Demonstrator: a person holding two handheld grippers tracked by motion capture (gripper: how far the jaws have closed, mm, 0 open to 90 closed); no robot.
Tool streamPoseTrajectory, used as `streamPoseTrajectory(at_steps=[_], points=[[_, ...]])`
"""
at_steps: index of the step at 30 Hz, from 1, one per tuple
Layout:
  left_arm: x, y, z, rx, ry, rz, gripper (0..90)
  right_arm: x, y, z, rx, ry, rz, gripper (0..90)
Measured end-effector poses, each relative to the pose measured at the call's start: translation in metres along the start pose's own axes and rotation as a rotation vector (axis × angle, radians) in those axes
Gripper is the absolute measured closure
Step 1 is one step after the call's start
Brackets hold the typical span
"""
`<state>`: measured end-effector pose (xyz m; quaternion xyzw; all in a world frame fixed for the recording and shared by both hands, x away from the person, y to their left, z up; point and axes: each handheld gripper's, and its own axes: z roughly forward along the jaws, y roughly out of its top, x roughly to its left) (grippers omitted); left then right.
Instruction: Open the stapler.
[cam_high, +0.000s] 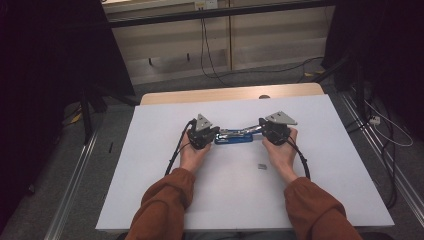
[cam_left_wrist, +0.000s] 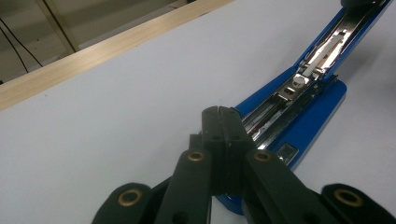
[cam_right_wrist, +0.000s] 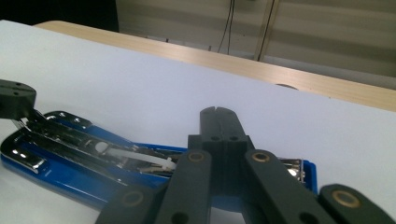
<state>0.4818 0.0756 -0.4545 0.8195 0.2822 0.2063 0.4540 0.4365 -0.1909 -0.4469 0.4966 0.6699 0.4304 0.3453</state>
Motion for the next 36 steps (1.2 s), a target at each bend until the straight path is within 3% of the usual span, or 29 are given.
streamPoseTrajectory(at_steps=[22, 24, 28, 36], points=[[0.002, 0.001, -0.001, -0.016, -0.009, -0.038, 90.0, -0.006, -0.010, 0.003, 0.034, 0.001, 0.022, 90.0], [0.004, 0.002, -0.003, -0.038, -0.024, -0.062, 90.0, -0.006, -0.010, 0.003, 0.038, 0.004, 0.020, 90.0], [0.001, 0.004, -0.004, -0.035, -0.004, -0.033, 90.0, -0.006, -0.011, 0.004, 0.036, 0.005, 0.024, 90.0], [-0.001, 0.005, -0.004, -0.036, -0.001, -0.026, 86.5, -0.008, -0.008, 0.003, 0.029, 0.005, 0.027, 90.0]])
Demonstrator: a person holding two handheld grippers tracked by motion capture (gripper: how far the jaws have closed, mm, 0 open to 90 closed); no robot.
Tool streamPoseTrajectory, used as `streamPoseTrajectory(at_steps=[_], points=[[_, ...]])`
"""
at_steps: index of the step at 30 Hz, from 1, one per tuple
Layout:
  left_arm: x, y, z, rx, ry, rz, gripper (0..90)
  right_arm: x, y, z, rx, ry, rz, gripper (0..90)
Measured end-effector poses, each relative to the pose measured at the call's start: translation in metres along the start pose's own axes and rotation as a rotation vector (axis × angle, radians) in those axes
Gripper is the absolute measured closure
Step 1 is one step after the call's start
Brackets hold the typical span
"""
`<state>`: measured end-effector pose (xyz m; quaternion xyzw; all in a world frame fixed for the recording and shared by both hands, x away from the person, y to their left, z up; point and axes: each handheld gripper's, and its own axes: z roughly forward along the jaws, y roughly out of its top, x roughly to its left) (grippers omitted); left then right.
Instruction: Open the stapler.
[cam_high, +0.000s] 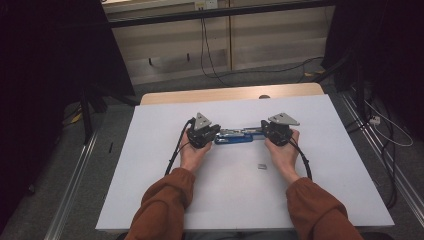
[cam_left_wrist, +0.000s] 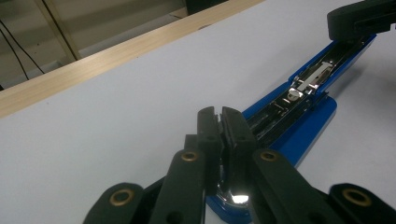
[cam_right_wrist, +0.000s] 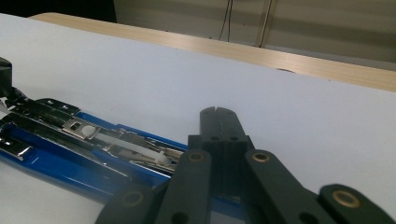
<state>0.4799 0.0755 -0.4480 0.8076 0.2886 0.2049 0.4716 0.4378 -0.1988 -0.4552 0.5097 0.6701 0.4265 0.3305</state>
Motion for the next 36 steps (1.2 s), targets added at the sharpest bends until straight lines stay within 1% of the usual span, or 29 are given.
streamPoseTrajectory(at_steps=[3, 5, 7, 8, 11, 13, 14, 15, 16, 18, 19, 23, 24, 25, 27, 29, 31, 32, 33, 34, 36], points=[[0.000, 0.001, -0.002, -0.011, 0.005, 0.002, 84.8, -0.002, -0.001, 0.000, 0.003, 0.002, 0.032, 90.0], [0.000, 0.002, -0.003, -0.014, 0.009, 0.003, 84.1, -0.003, 0.000, 0.000, 0.000, 0.002, 0.030, 90.0], [0.001, 0.002, -0.004, -0.020, -0.003, -0.013, 82.4, -0.004, 0.000, -0.001, -0.002, 0.009, 0.031, 90.0], [0.001, 0.002, -0.004, -0.019, 0.000, -0.013, 81.2, -0.004, 0.000, -0.001, -0.003, 0.009, 0.029, 90.0], [0.002, 0.003, -0.005, -0.016, -0.002, -0.037, 74.4, -0.004, 0.000, -0.001, -0.002, 0.022, 0.032, 90.0], [0.002, 0.003, -0.006, -0.015, -0.003, -0.041, 72.2, -0.004, 0.000, -0.001, -0.003, 0.042, 0.046, 90.0], [0.002, 0.004, -0.007, -0.016, -0.006, -0.040, 70.0, -0.004, 0.000, -0.001, -0.003, 0.052, 0.043, 90.0], [0.002, 0.004, -0.007, -0.021, -0.009, -0.048, 66.2, -0.004, 0.000, -0.001, -0.007, 0.055, 0.037, 89.7], [0.003, 0.004, -0.008, -0.017, -0.007, -0.045, 64.5, -0.003, 0.000, -0.001, -0.011, 0.063, 0.037, 88.0], [0.004, 0.004, -0.009, -0.018, -0.014, -0.052, 64.3, -0.003, 0.000, -0.002, -0.022, 0.073, 0.034, 85.6], [0.004, 0.004, -0.010, -0.019, -0.007, -0.058, 62.9, -0.003, 0.001, -0.002, -0.026, 0.078, 0.037, 85.1], [0.007, 0.005, -0.014, -0.028, 0.018, -0.078, 50.7, -0.005, 0.002, -0.003, -0.044, 0.091, 0.043, 82.0], [0.007, 0.006, -0.014, -0.033, 0.031, -0.081, 45.4, -0.005, 0.003, -0.003, -0.047, 0.089, 0.045, 79.3], [0.007, 0.006, -0.015, -0.028, 0.036, -0.079, 40.7, -0.006, 0.003, -0.004, -0.050, 0.097, 0.048, 77.1], [0.007, 0.006, -0.017, -0.023, 0.040, -0.084, 35.6, -0.008, 0.004, -0.005, -0.053, 0.096, 0.045, 69.1], [0.008, 0.007, -0.018, -0.022, 0.046, -0.087, 28.9, -0.009, 0.005, -0.006, -0.056, 0.107, 0.047, 65.9], [0.009, 0.007, -0.020, -0.019, 0.045, -0.088, 24.3, -0.009, 0.006, -0.007, -0.062, 0.114, 0.052, 54.3], [0.009, 0.007, -0.021, -0.022, 0.045, -0.093, 22.7, -0.009, 0.006, -0.008, -0.063, 0.109, 0.052, 49.0], [0.009, 0.007, -0.021, -0.026, 0.044, -0.091, 19.3, -0.010, 0.006, -0.009, -0.066, 0.109, 0.050, 44.5], [0.009, 0.008, -0.022, -0.023, 0.045, -0.089, 17.0, -0.010, 0.007, -0.009, -0.070, 0.120, 0.055, 40.6], [0.009, 0.008, -0.024, -0.013, 0.044, -0.094, 13.7, -0.010, 0.007, -0.010, -0.075, 0.114, 0.053, 28.1]])
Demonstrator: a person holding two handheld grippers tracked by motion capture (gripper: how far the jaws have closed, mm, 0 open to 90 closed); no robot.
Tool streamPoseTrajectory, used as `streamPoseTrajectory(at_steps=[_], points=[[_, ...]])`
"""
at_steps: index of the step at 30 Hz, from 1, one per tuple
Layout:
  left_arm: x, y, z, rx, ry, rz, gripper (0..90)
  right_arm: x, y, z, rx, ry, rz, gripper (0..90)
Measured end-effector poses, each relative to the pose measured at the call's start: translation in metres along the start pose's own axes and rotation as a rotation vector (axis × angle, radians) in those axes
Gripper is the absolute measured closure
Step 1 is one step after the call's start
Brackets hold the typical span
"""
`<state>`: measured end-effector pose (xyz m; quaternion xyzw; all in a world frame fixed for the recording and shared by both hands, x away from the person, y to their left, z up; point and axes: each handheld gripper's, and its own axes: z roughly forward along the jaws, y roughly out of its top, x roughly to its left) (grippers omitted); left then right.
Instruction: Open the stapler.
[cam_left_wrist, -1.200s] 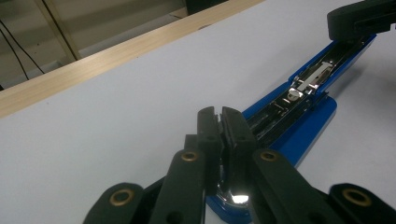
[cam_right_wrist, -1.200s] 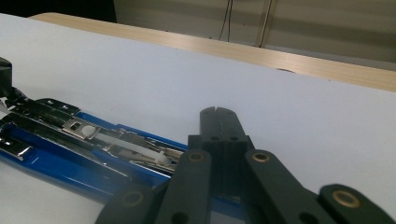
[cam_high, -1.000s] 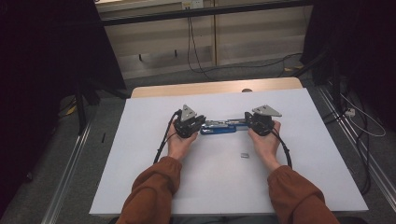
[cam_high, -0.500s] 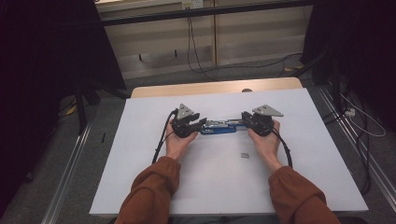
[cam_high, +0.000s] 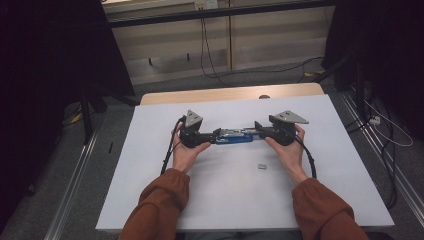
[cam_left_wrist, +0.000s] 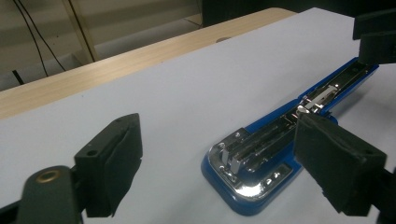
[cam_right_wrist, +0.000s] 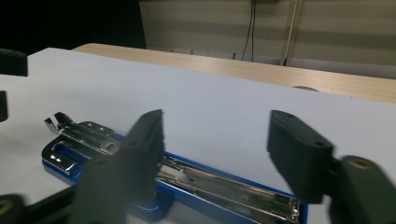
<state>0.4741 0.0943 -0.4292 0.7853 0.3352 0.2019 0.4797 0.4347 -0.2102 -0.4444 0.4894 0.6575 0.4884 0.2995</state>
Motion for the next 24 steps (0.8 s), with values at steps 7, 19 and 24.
streamPoseTrajectory(at_steps=[7, 19, 24], points=[[0.004, -0.003, -0.011, -0.016, -0.007, -0.012, 5.0, 0.000, 0.002, -0.003, 0.008, 0.034, 0.005, 8.1], [0.007, -0.010, -0.038, -0.039, -0.016, -0.011, 4.7, -0.005, 0.005, -0.018, 0.046, 0.075, -0.061, 5.3], [0.005, -0.016, -0.049, -0.049, -0.029, -0.014, 5.1, -0.011, 0.003, -0.025, 0.052, 0.072, -0.058, 5.7]])
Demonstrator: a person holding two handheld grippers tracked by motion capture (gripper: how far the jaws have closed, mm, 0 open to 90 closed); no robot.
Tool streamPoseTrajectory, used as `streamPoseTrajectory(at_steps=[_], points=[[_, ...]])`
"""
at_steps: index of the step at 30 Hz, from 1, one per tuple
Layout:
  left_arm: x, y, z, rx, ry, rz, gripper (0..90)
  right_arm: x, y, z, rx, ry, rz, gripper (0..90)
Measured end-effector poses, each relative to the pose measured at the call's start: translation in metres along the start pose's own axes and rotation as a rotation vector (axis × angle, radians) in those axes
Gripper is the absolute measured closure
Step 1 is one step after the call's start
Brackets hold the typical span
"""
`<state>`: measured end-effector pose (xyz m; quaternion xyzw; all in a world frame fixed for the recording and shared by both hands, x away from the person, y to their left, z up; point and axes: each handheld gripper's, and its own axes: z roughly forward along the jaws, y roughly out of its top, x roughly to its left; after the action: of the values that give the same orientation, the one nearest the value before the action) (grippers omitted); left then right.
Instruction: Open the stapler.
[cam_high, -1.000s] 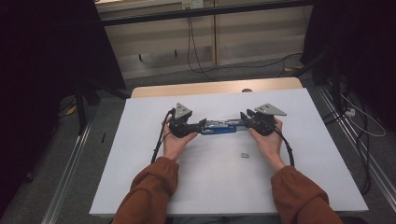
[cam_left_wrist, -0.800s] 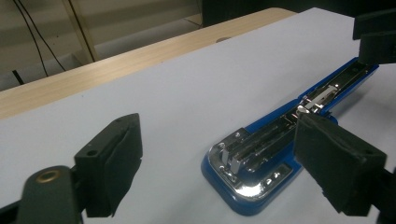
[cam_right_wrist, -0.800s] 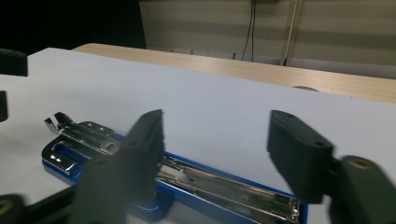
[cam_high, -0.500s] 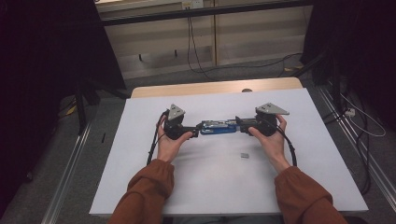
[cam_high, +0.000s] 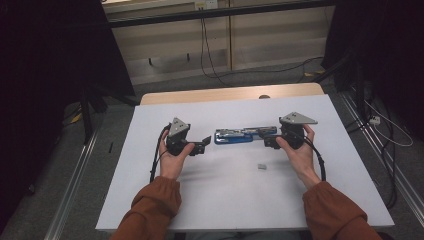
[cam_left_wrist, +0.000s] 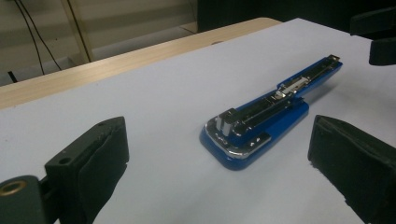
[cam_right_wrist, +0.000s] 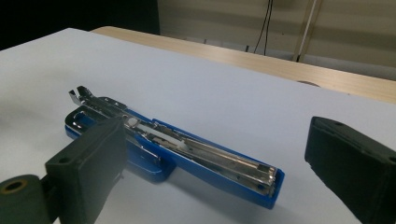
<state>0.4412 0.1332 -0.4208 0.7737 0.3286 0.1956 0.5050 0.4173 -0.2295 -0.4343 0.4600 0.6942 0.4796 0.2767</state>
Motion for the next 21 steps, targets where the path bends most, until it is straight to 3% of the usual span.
streamPoseTrajectory(at_steps=[2, 5, 8, 10, 12, 21], points=[[-0.001, -0.002, -0.005, -0.013, 0.019, -0.003, 5.3, 0.000, -0.001, -0.004, -0.005, 0.001, -0.001, 5.7], [0.000, -0.004, -0.012, -0.019, 0.003, -0.014, 5.2, 0.000, -0.002, -0.012, -0.010, -0.002, -0.009, 5.6], [-0.001, -0.007, -0.019, -0.028, 0.043, -0.025, 5.2, 0.000, -0.002, -0.018, -0.013, -0.001, -0.010, 5.5], [-0.002, -0.009, -0.023, -0.021, 0.064, -0.006, 5.3, -0.001, -0.003, -0.023, -0.021, -0.004, -0.009, 6.3], [-0.001, -0.012, -0.027, -0.014, 0.053, -0.018, 5.2, -0.001, -0.006, -0.028, -0.025, -0.021, -0.017, 6.5], [0.002, -0.021, -0.046, -0.040, 0.084, -0.030, 4.9, 0.000, -0.013, -0.041, -0.018, 0.005, 0.001, 6.8]])
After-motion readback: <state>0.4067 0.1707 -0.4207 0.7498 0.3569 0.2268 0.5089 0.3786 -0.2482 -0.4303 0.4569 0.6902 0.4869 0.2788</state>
